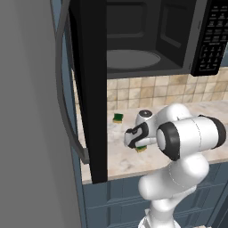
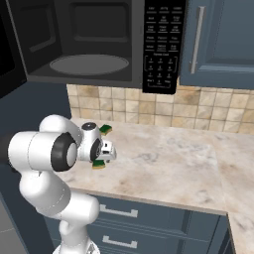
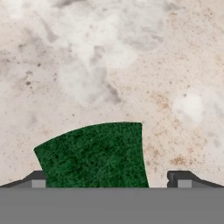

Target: Place the sponge inside the microwave to prepare for sanitizing.

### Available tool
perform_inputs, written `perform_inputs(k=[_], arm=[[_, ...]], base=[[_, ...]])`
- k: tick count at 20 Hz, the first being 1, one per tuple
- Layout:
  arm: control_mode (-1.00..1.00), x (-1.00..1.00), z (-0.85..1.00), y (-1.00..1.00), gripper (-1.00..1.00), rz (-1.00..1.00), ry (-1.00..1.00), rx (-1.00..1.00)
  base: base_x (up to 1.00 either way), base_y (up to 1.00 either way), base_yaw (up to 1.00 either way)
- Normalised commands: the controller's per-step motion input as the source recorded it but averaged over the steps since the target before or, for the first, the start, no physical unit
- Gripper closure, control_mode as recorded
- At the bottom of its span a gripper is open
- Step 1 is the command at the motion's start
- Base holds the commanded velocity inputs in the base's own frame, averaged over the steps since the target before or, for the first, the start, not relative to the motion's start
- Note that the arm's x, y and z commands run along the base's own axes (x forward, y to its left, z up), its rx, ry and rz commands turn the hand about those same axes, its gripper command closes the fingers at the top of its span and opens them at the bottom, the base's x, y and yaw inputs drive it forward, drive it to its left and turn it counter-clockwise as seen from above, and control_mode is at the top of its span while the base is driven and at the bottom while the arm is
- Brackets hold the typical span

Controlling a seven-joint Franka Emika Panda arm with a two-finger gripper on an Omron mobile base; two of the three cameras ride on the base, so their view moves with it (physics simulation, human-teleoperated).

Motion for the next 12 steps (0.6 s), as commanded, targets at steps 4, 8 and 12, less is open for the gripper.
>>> perform_inputs(k=[4, 8, 12], arm=[[-1.00, 0.00, -0.16, 0.00, -1.00, 0.00, 0.00, 0.01], [-1.00, 0.00, -0.12, 0.00, 1.00, 0.00, 0.00, 0.00], [-1.00, 0.00, -0.10, 0.00, 1.00, 0.00, 0.00, 0.00]], base=[[0.00, 0.00, 0.00], [0.00, 0.00, 0.00], [0.00, 0.00, 0.00]])
